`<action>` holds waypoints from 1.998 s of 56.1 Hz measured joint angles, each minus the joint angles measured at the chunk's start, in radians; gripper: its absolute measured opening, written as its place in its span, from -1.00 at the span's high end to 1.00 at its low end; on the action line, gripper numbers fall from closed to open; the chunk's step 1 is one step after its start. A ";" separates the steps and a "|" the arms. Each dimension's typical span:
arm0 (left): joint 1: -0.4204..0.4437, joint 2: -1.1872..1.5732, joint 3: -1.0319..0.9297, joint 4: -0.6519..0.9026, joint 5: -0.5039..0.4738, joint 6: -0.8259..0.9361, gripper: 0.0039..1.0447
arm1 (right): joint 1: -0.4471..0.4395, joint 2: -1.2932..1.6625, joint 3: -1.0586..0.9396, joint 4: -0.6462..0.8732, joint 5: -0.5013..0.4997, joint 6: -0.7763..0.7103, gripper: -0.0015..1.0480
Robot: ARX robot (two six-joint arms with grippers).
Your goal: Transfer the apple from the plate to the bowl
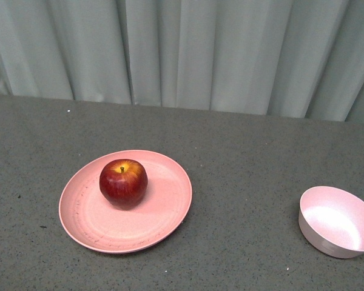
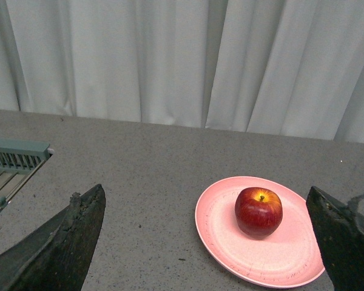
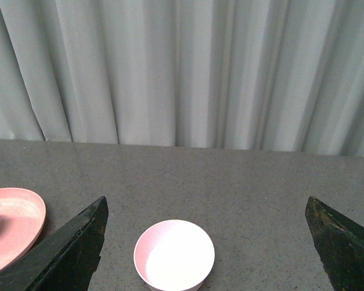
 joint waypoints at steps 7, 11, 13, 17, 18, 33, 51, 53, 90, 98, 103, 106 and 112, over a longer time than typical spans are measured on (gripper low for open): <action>0.000 0.000 0.000 0.000 0.000 0.000 -0.88 | 0.000 0.000 0.000 0.000 0.000 0.000 -0.82; 0.000 0.000 0.000 0.000 0.000 0.000 -0.88 | 0.000 0.000 0.000 0.000 0.000 0.000 -0.82; 0.000 0.000 0.000 0.000 0.000 0.000 -0.88 | 0.000 0.000 0.000 0.000 0.000 0.000 -0.82; 0.000 0.000 0.000 0.000 0.000 0.000 -0.88 | 0.000 0.000 0.000 0.000 0.000 0.000 -0.82; 0.000 0.000 0.000 0.000 0.000 0.000 -0.88 | 0.000 0.000 0.000 0.000 0.000 0.000 -0.82; 0.000 0.000 0.000 0.000 0.000 0.000 -0.88 | 0.000 0.000 0.000 0.000 0.000 0.000 -0.82; 0.000 0.000 0.000 0.000 0.000 0.000 -0.88 | 0.000 0.000 0.000 0.000 0.000 0.000 -0.82; 0.000 0.000 0.000 0.000 0.000 0.000 -0.88 | 0.000 0.000 0.000 0.000 0.000 0.000 -0.82; 0.000 0.000 0.000 0.000 0.000 0.000 -0.88 | 0.000 0.000 0.000 0.000 0.000 0.000 -0.82; 0.000 0.000 0.000 0.000 0.000 0.000 -0.88 | 0.000 0.000 0.000 0.000 0.000 0.000 -0.82; 0.000 0.000 0.000 0.000 0.000 0.000 -0.88 | 0.000 0.000 0.000 0.000 0.000 0.000 -0.82; 0.000 0.000 0.000 0.000 0.000 0.000 -0.88 | 0.000 0.000 0.000 0.000 0.000 0.000 -0.82; 0.000 0.000 0.000 0.000 0.000 0.000 -0.88 | 0.000 0.000 0.000 0.000 0.000 0.000 -0.82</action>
